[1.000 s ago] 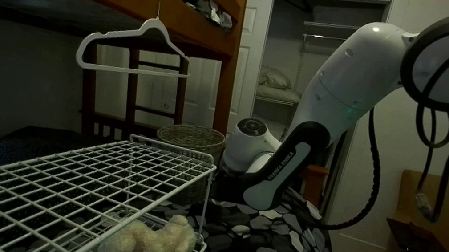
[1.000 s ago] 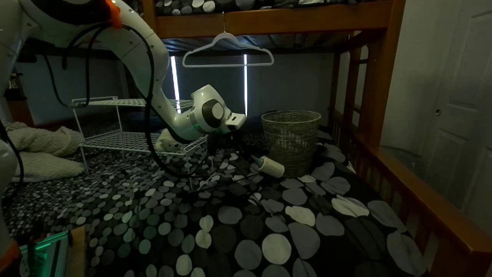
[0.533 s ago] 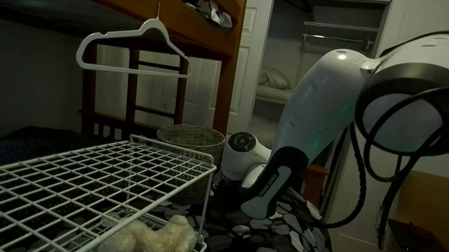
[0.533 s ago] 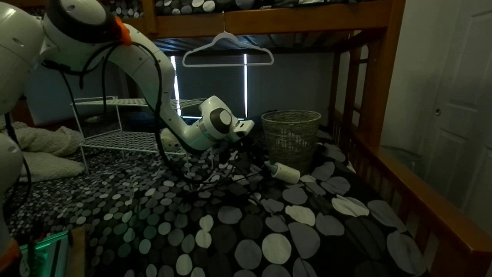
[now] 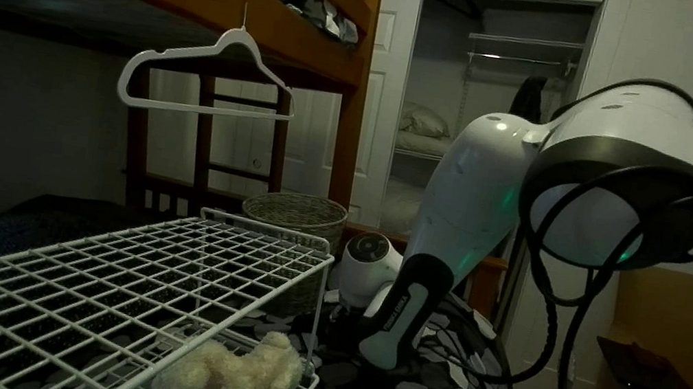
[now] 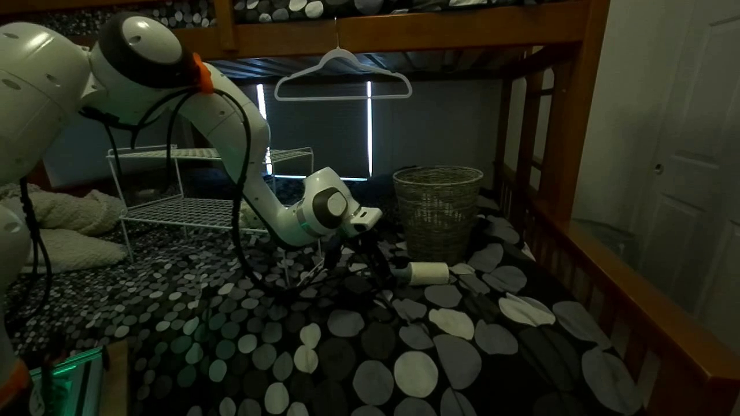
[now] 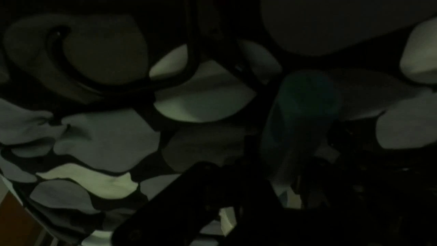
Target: Use the comb brush to brush the blanket
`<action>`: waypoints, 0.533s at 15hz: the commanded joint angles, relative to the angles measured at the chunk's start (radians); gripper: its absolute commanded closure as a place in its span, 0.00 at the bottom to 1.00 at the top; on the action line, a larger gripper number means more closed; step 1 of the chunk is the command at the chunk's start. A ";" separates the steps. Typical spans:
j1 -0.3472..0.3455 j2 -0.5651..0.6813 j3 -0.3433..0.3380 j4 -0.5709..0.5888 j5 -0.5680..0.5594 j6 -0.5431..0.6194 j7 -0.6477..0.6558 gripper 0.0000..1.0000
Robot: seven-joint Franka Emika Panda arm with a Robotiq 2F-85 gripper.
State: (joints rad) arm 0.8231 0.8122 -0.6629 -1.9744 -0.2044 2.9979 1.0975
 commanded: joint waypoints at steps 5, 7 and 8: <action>-0.131 -0.123 0.122 0.002 0.062 -0.208 -0.109 0.38; -0.174 -0.196 0.174 -0.005 0.057 -0.247 -0.134 0.23; -0.197 -0.239 0.207 -0.012 0.057 -0.274 -0.146 0.16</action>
State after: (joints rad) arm 0.7040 0.7113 -0.5554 -1.9510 -0.1588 2.8011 1.0148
